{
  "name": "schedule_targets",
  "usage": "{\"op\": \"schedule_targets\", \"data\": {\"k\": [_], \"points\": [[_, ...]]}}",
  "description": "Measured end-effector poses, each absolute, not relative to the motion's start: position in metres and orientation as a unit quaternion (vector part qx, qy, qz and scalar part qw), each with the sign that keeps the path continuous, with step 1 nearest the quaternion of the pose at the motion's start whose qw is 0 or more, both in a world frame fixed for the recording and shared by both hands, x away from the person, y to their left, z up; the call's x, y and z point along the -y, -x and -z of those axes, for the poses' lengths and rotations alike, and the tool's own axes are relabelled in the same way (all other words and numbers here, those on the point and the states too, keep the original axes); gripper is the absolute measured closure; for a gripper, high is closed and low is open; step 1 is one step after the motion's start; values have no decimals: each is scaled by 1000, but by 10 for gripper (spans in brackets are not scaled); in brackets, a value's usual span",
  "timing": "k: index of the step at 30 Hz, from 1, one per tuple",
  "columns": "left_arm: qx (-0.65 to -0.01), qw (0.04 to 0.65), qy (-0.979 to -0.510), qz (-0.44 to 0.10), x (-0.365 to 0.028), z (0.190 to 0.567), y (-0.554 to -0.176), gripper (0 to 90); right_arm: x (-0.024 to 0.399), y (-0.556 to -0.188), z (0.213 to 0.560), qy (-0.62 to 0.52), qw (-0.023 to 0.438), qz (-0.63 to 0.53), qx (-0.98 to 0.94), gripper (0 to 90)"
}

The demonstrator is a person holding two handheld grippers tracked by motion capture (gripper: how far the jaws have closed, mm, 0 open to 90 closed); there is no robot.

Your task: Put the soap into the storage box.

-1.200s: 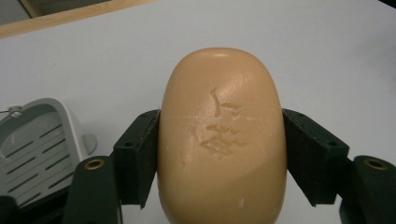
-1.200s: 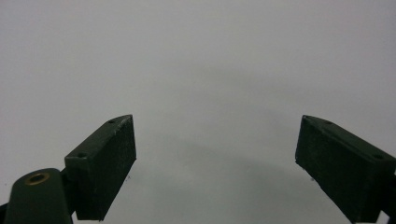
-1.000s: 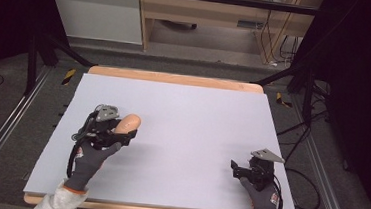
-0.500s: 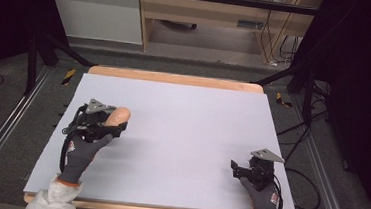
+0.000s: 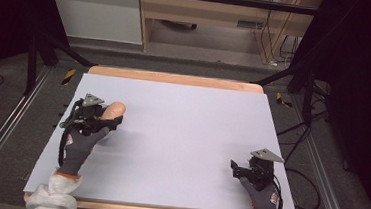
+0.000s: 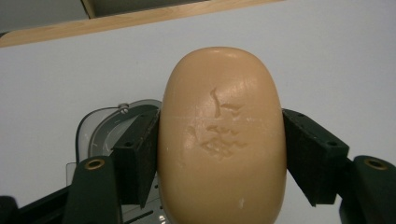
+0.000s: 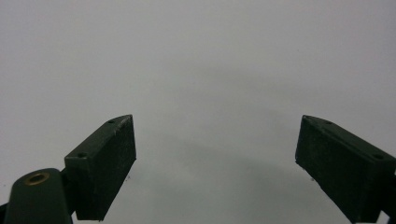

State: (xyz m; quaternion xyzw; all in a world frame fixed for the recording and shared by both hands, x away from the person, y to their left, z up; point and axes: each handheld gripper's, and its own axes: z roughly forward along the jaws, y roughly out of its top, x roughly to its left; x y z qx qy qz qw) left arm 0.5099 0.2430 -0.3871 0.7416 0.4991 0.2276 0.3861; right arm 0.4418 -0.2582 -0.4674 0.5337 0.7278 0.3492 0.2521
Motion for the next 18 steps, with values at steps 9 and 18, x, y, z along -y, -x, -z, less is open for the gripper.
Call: {"op": "schedule_targets", "data": {"k": [9,18], "points": [[-515,373,-737,-229,-253,397,-520,317,258,-442,468,-534,252,-348,-728,124],[-530,363,-731,-230,-263,406,-525,317,258,-442,468,-534,252,-347,-729,123]]}}
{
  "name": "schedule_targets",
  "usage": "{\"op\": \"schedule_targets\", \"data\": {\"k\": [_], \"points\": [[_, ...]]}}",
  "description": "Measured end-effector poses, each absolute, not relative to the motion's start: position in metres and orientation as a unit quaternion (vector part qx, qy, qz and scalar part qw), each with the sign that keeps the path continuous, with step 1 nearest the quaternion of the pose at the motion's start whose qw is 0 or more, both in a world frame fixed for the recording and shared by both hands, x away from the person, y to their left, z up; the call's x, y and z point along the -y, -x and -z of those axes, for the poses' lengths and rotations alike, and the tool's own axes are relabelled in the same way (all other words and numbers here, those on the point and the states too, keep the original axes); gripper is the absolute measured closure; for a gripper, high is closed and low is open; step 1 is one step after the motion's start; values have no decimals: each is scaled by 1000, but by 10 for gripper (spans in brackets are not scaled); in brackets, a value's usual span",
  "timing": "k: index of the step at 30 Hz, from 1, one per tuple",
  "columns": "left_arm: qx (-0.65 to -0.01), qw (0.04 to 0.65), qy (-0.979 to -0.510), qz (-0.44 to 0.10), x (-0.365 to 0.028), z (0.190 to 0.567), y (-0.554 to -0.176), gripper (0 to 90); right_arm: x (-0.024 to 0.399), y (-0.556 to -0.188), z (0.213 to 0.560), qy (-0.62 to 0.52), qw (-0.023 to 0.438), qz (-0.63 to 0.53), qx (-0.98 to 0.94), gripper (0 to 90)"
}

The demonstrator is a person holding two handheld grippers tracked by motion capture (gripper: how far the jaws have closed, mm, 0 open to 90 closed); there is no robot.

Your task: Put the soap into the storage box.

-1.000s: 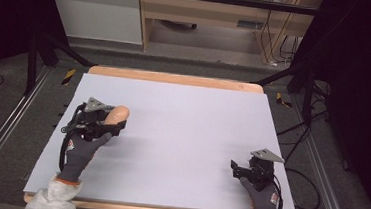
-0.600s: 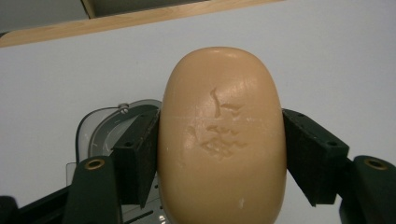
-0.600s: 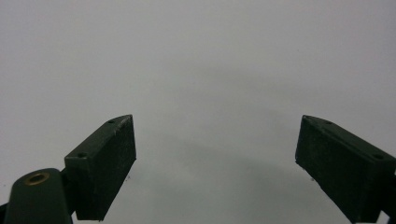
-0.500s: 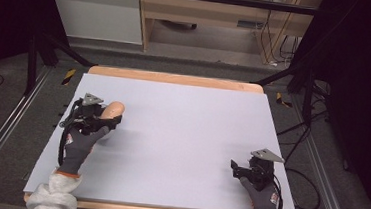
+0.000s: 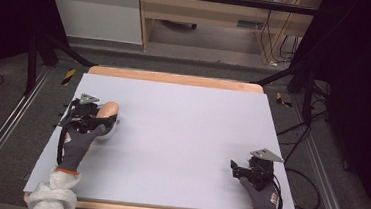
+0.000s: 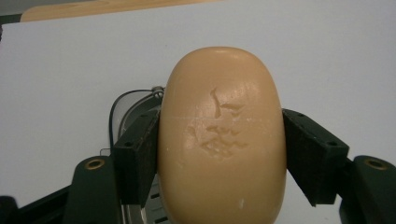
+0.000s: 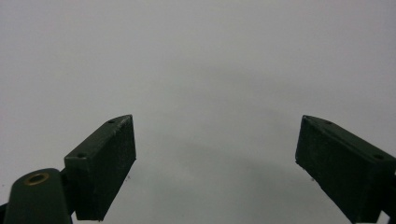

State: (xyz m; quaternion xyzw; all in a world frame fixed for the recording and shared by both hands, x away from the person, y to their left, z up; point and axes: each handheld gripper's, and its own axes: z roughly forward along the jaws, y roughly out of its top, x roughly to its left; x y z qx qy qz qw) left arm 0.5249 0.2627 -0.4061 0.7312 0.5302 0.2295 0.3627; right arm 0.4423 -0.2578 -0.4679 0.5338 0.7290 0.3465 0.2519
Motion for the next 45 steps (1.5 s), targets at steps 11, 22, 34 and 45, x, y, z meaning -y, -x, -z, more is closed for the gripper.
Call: {"op": "schedule_targets", "data": {"k": [11,22,34,45], "points": [[-542,350,-728,-231,-271,417,-529,317,257,-442,468,-534,251,-346,-729,123],[-549,343,-727,-227,-272,426,-531,316,257,-442,468,-535,250,-346,-729,123],[-549,340,-728,-227,-272,431,-532,316,257,-441,467,-533,252,-346,-730,122],[-558,340,-722,-229,-271,431,-532,304,256,-442,468,-534,250,-347,-729,119]]}}
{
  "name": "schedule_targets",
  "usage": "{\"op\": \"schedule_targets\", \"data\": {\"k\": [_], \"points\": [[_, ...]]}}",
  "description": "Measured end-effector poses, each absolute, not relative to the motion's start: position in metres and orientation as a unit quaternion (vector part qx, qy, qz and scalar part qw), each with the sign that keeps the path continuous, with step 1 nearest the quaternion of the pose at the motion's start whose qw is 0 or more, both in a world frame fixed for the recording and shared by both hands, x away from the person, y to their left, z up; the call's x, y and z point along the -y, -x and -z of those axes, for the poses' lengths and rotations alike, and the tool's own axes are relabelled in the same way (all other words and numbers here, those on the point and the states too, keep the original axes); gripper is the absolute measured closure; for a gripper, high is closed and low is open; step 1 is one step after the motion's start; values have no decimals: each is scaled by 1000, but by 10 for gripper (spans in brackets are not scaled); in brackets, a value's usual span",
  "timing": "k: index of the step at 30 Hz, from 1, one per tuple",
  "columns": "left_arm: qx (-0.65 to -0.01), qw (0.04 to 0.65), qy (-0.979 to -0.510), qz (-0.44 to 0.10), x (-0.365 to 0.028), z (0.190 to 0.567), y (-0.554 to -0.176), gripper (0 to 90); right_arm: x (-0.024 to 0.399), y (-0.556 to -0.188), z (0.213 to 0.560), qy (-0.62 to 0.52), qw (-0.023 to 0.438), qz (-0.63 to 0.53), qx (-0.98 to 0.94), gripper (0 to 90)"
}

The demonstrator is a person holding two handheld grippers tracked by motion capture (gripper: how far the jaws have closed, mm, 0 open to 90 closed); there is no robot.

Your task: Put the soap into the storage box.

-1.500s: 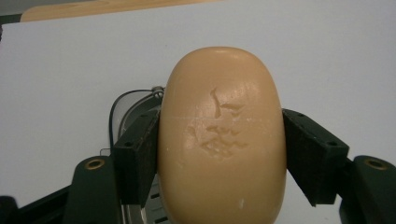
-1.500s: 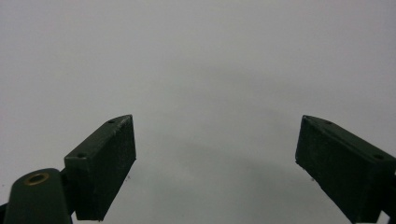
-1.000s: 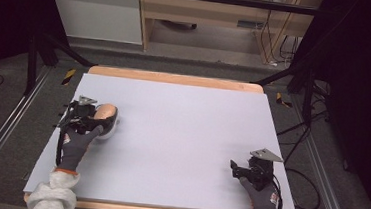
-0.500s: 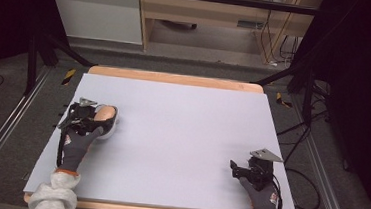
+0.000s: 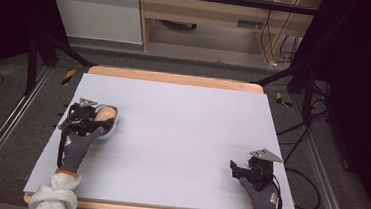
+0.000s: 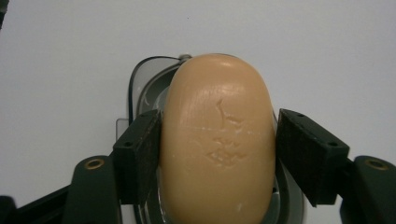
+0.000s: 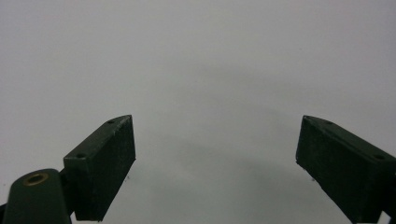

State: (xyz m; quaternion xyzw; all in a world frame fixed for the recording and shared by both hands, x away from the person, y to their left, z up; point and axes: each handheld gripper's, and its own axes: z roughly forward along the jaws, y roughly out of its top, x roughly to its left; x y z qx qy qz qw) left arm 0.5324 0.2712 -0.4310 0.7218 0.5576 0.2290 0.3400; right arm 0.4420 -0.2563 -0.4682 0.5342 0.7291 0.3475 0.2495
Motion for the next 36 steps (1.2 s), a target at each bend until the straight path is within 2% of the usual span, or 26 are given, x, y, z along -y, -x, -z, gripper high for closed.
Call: {"op": "schedule_targets", "data": {"k": [8,29,36], "points": [[-548,345,-723,-241,-271,431,-526,281,256,-442,468,-534,248,-349,-729,117],[-504,412,-723,-231,-262,422,-488,308,259,-442,466,-535,263,-349,-723,110],[-489,416,-732,-228,-254,425,-473,317,259,-442,467,-539,263,-346,-722,109]]}}
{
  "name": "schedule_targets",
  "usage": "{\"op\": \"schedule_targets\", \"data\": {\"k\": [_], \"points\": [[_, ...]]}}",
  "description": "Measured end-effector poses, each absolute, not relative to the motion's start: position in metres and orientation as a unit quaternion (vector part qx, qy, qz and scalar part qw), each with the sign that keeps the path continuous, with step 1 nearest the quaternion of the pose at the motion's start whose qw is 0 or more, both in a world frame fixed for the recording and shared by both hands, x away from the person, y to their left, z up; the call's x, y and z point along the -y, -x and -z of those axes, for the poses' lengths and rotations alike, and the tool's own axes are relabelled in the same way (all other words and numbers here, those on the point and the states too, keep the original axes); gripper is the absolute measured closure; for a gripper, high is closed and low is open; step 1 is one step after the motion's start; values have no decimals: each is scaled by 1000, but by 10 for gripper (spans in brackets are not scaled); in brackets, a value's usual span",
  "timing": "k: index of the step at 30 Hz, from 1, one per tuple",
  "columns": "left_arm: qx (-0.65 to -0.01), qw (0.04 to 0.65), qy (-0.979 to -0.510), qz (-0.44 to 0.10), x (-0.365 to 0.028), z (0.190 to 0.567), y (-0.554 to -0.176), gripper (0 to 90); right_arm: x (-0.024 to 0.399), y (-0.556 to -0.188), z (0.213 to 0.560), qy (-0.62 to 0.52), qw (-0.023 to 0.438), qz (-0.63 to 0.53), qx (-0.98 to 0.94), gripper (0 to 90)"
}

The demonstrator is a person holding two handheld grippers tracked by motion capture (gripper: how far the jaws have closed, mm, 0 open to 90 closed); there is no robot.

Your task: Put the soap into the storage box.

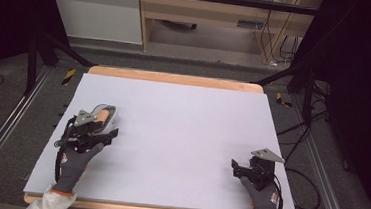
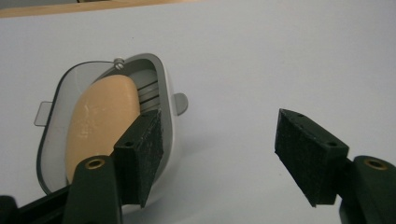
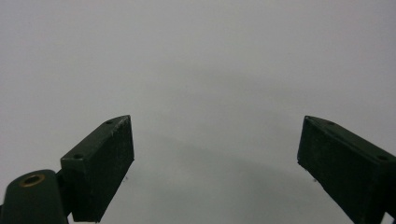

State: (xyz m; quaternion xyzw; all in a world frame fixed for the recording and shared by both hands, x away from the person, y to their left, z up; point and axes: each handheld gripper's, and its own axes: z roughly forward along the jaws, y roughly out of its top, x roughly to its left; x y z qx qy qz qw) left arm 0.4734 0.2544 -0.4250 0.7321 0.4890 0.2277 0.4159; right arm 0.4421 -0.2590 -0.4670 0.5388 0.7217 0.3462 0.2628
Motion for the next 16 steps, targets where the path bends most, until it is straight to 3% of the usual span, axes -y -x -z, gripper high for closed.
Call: {"op": "schedule_targets", "data": {"k": [16], "points": [[-493,397,-743,-216,-262,445,-449,366,275,-444,472,-557,264,-336,-712,104]]}}
